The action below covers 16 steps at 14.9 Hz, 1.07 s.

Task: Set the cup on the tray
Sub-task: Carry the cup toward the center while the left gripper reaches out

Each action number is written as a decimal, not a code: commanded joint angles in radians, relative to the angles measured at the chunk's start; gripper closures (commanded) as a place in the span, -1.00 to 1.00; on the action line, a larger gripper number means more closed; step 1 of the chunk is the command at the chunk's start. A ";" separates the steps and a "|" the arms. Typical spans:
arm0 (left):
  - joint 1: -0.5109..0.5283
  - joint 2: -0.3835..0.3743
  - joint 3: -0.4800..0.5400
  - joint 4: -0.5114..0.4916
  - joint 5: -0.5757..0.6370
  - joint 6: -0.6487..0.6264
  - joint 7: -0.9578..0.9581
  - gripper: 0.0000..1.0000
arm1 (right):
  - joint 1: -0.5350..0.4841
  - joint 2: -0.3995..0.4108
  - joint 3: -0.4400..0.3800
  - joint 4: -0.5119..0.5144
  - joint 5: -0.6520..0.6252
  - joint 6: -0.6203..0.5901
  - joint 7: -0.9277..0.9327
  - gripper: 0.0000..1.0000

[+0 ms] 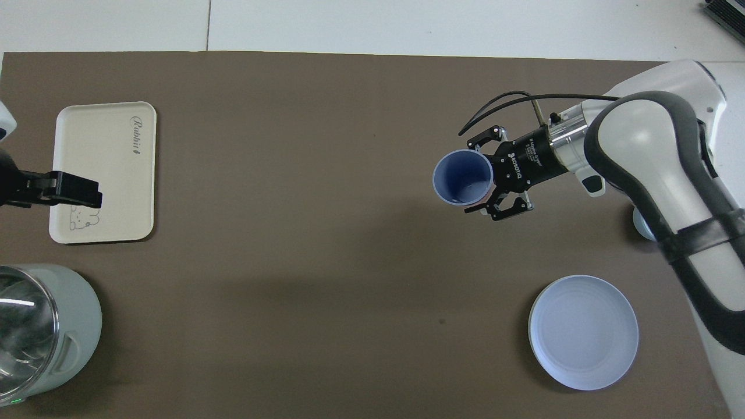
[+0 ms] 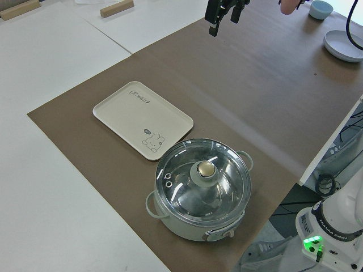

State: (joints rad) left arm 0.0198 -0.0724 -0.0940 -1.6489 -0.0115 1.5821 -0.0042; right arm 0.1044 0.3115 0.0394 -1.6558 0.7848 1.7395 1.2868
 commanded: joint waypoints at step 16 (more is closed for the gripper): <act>0.006 -0.030 -0.001 -0.032 -0.013 0.009 -0.008 -1.00 | 0.216 -0.071 0.001 0.037 0.008 0.206 0.444 1.00</act>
State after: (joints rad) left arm 0.0198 -0.0724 -0.0940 -1.6489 -0.0115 1.5821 -0.0042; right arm 0.3289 0.2621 0.0406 -1.6118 0.7848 1.9320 1.7105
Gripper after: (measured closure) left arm 0.000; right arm 0.229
